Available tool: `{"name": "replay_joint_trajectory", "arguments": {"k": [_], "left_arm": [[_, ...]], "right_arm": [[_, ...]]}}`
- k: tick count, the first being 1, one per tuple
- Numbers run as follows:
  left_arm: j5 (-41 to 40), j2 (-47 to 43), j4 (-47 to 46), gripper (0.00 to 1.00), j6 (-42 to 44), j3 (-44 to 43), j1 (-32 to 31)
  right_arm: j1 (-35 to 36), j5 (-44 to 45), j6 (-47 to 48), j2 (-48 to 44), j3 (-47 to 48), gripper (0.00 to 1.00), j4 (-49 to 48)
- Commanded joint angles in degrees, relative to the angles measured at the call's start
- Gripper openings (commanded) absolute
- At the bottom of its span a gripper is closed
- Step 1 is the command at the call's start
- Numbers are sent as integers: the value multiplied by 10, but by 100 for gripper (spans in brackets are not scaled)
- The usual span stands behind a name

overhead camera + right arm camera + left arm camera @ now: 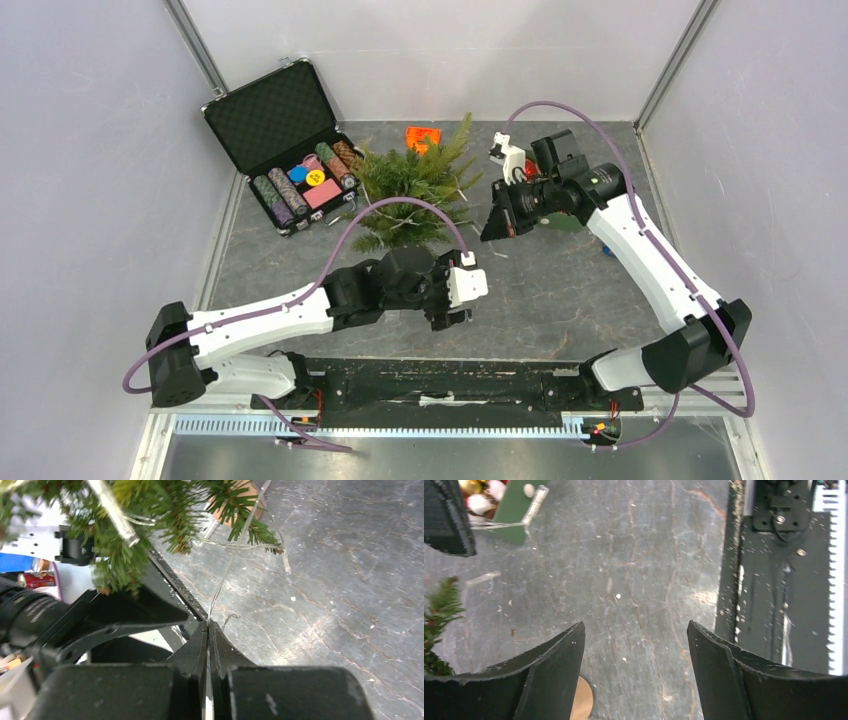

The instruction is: Decorate the small christmas tree

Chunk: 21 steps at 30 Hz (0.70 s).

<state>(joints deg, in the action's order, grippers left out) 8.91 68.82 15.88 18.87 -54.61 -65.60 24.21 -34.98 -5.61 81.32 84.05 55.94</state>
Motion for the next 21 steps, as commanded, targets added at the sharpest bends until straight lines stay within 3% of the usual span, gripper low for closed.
{"name": "replay_joint_trajectory", "arguments": {"k": [1,11,15,18,21], "left_arm": [[-94,1,-152,83,-13,33,4],[-114,22,-306,84,-43,98,24],[-127,17,-351,82,-42,131,38],[-92,40,-333,76,-53,120,52],[-56,69,-324,61,-64,112,64]], "right_arm": [[0,-58,-41,-47,-9,0,-37],[5,-69,-85,-83,-75,0,-119],[42,-48,-108,-73,-69,0,-156],[55,-41,-113,-53,-59,0,-164],[55,-3,-114,-48,-58,0,-177]]}}
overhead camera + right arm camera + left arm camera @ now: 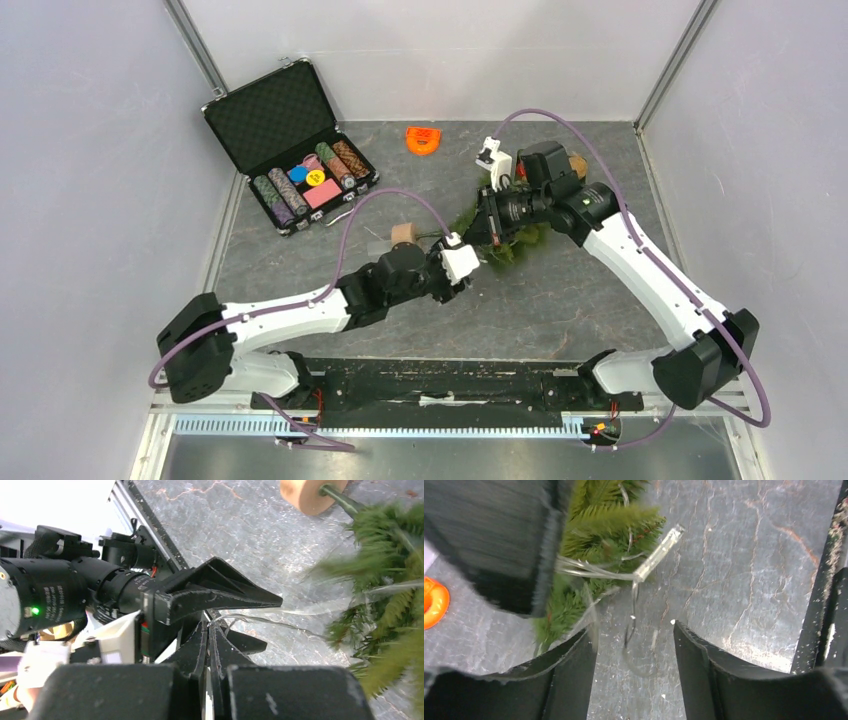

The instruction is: Decorate the small christmas tree

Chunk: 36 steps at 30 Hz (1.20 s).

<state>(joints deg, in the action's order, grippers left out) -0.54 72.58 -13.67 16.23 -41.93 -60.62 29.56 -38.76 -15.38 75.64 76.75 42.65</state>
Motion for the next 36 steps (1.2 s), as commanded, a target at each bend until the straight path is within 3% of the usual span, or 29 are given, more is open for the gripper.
{"name": "replay_joint_trajectory", "arguments": {"k": [1,2,3,4,8,9,10,12,21,29,36], "left_arm": [[39,38,-29,50,-41,-16,19],[44,38,-25,24,-50,-19,26],[52,34,-23,7,-62,-22,38],[63,28,-21,3,-71,-25,49],[68,14,17,2,-80,-48,90],[67,13,26,2,-79,-52,95],[63,12,31,2,-76,-56,99],[41,9,40,2,-59,-62,100],[-31,-2,67,2,13,-95,103],[-50,-30,106,2,63,-119,103],[-37,-37,121,2,70,-127,103]], "right_arm": [[1,45,-17,9,14,0,-45],[1,51,-17,9,12,0,-45],[2,58,-17,7,9,0,-45],[0,65,-15,5,3,0,-43],[-5,118,-8,-21,-33,0,-44],[-6,133,-7,-28,-44,4,-48],[-6,144,-4,-34,-54,13,-49],[-10,183,3,-47,-65,46,-48],[-106,417,27,-178,-143,98,-107],[-163,587,-96,-321,-366,98,-256],[-164,543,-288,-312,-510,98,-488]]}}
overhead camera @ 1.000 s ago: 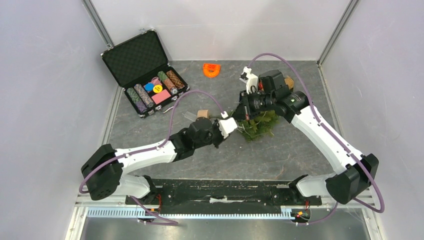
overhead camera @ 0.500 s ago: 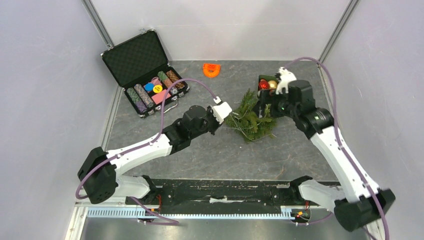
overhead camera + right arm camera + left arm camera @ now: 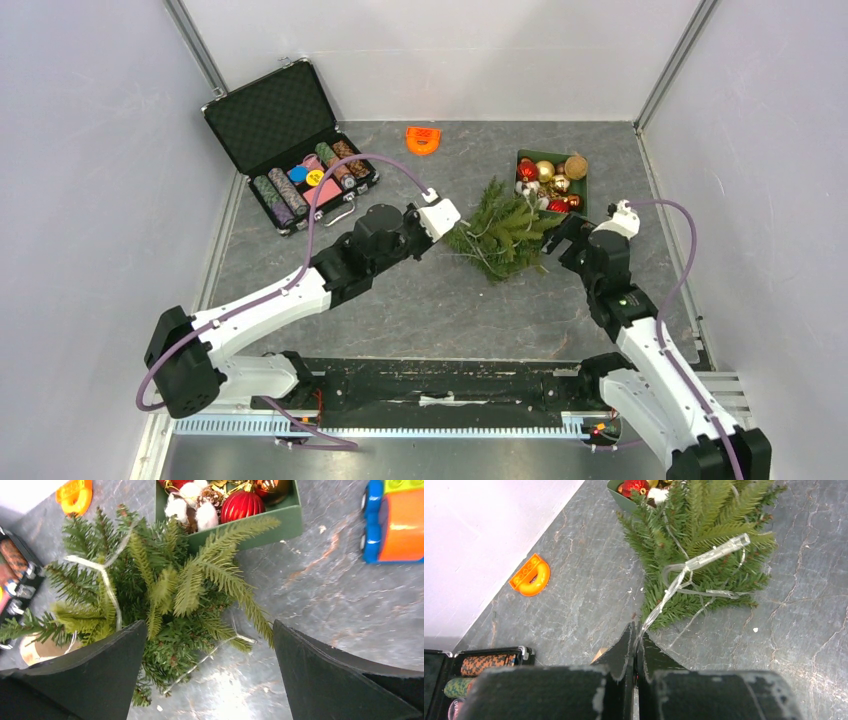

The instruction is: Decorate the small christmas tree

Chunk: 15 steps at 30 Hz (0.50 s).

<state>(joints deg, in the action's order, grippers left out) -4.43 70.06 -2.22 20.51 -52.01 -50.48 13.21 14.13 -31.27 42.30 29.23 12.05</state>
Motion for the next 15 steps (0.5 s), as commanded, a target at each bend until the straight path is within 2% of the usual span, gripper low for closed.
{"name": "replay_joint_trajectory", "arguments": {"k": [1,5,8,12,15], "left_arm": [[5,-12,10,2,26,-28,1],[16,-13,18,2,25,-30,1],[24,-14,20,2,25,-32,2],[28,-11,32,2,23,-38,1],[27,-11,35,2,27,-40,2]], "right_arm": [[-1,25,-142,30,-43,98,-197],[2,55,-173,63,-59,98,-241],[7,67,-173,61,-47,98,-240],[16,150,-84,-6,-4,98,-145],[16,173,-40,-75,15,98,-54]]}}
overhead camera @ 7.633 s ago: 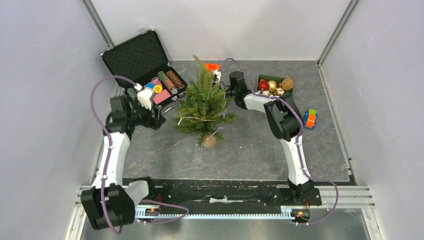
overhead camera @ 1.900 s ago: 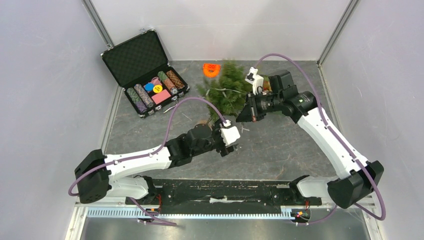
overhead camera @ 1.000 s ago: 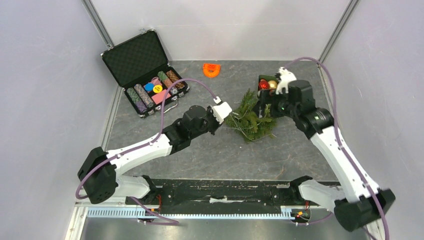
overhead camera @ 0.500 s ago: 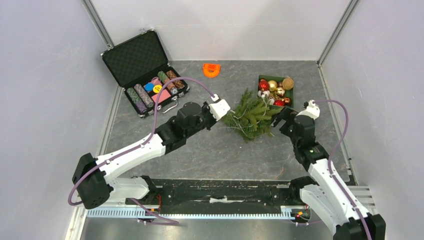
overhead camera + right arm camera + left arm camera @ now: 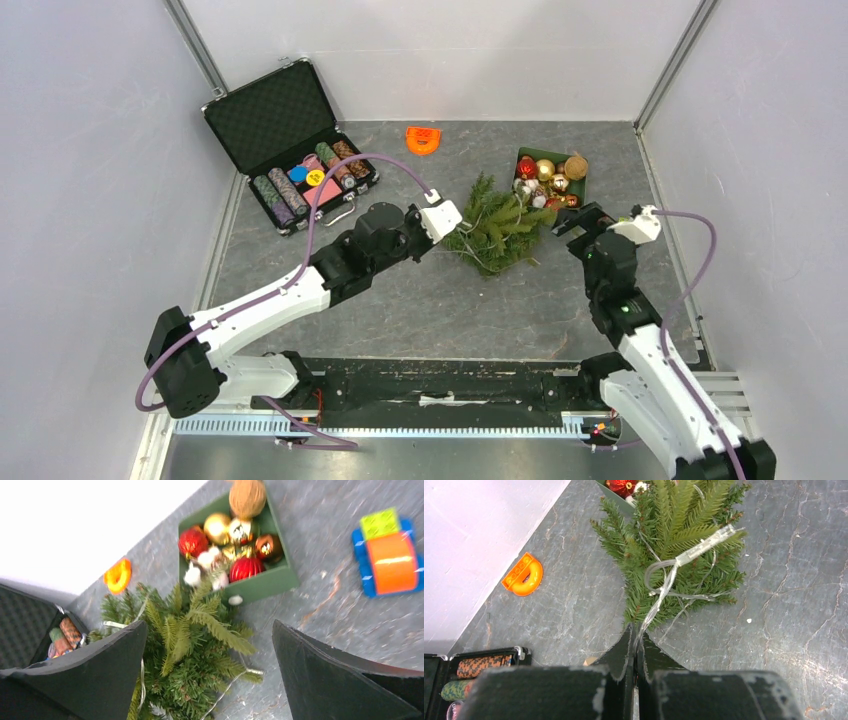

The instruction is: Decorate the small christmas tree

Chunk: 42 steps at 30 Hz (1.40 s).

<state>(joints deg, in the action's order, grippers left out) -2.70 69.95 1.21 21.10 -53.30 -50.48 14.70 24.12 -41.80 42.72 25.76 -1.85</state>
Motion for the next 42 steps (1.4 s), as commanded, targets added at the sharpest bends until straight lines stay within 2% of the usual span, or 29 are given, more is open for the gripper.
{"name": "replay_joint_trajectory", "arguments": {"k": [1,4,8,10,14,19,25,29,32,35,37,40,42], "left_arm": [[10,-10,1,2,22,-28,1],[10,-10,7,2,26,-29,1],[3,-12,15,2,39,-35,1],[-2,-14,19,2,45,-39,1],[-1,-17,29,2,46,-43,1],[11,-24,41,2,47,-44,2],[20,-23,72,2,49,-64,1],[22,-21,87,2,49,-78,1],[35,-18,107,2,48,-89,1],[46,-18,120,2,46,-98,2],[47,-18,128,2,45,-105,1],[56,-20,147,2,41,-119,1],[69,-22,172,2,38,-140,1]], "right_arm": [[2,69,61,-100,45,98,101],[2,5,-19,-165,-15,97,96],[15,-92,-155,-168,-135,96,-70],[40,-60,-161,-123,-142,97,-142],[77,60,-110,-18,-85,98,-198],[81,130,-187,76,-89,98,-260],[89,134,-180,205,-11,98,-263],[91,165,-167,246,20,96,-257],[91,165,-149,271,30,85,-260],[91,147,-158,288,4,68,-292],[91,156,-146,291,-12,49,-315],[90,150,-71,308,-1,34,-343],[90,132,-12,321,18,15,-346]]}}
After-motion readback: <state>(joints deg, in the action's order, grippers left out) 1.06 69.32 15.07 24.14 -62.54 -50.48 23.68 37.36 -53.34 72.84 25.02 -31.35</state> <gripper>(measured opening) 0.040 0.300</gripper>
